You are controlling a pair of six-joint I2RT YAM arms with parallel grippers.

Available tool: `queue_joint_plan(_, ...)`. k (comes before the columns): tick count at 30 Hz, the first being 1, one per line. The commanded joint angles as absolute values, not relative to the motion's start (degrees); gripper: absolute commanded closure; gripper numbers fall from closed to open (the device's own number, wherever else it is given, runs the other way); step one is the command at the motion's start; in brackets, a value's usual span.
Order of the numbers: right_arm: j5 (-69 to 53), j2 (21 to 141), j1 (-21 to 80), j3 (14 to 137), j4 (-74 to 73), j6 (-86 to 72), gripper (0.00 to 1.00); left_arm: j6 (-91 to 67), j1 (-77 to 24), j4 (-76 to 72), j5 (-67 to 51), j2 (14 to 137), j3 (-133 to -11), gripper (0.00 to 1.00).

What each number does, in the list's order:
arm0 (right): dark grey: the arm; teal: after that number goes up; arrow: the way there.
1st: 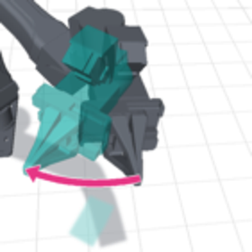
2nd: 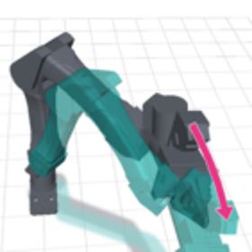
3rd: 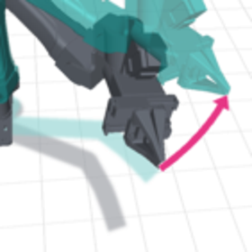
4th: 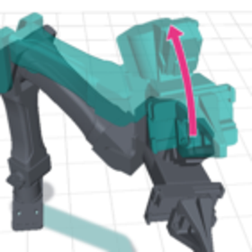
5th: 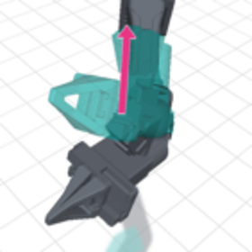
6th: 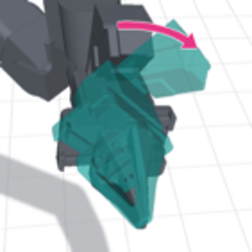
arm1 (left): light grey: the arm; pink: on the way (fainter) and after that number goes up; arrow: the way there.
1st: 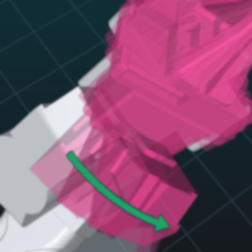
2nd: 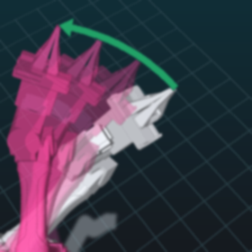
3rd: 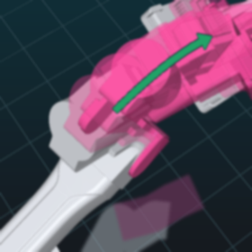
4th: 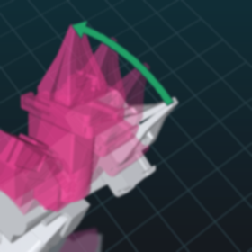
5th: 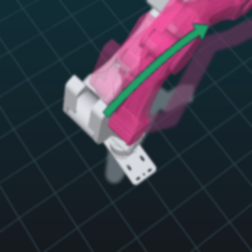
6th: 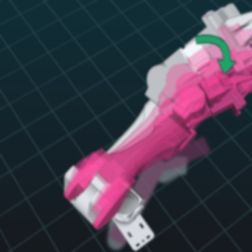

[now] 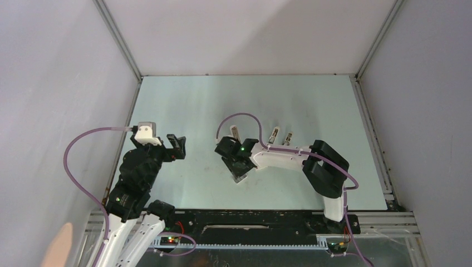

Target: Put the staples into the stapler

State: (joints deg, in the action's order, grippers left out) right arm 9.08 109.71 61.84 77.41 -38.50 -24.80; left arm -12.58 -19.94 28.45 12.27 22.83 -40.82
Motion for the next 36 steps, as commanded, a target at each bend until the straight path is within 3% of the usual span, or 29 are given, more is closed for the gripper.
queue_joint_plan(1, 7.8, 109.6, 61.8, 77.7, -39.1, -24.0, 0.62, -12.7, -19.4, 27.3, 11.5, 22.9, -40.7, 0.00)
queue_joint_plan(21, 7.2, 111.8, 61.7, 77.6, -41.0, -23.5, 0.74, -12.7, -19.4, 27.4, 11.4, 23.0, -40.6, 0.00)
queue_joint_plan(24, 7.2, 111.8, 61.6, 77.6, -41.2, -23.4, 0.80, -12.7, -19.4, 27.4, 11.5, 23.0, -40.7, 0.00)
queue_joint_plan(36, 10.8, 105.1, 61.3, 75.6, -41.9, -24.1, 0.89, -12.7, -19.4, 27.4, 11.5, 23.0, -40.7, 0.00)
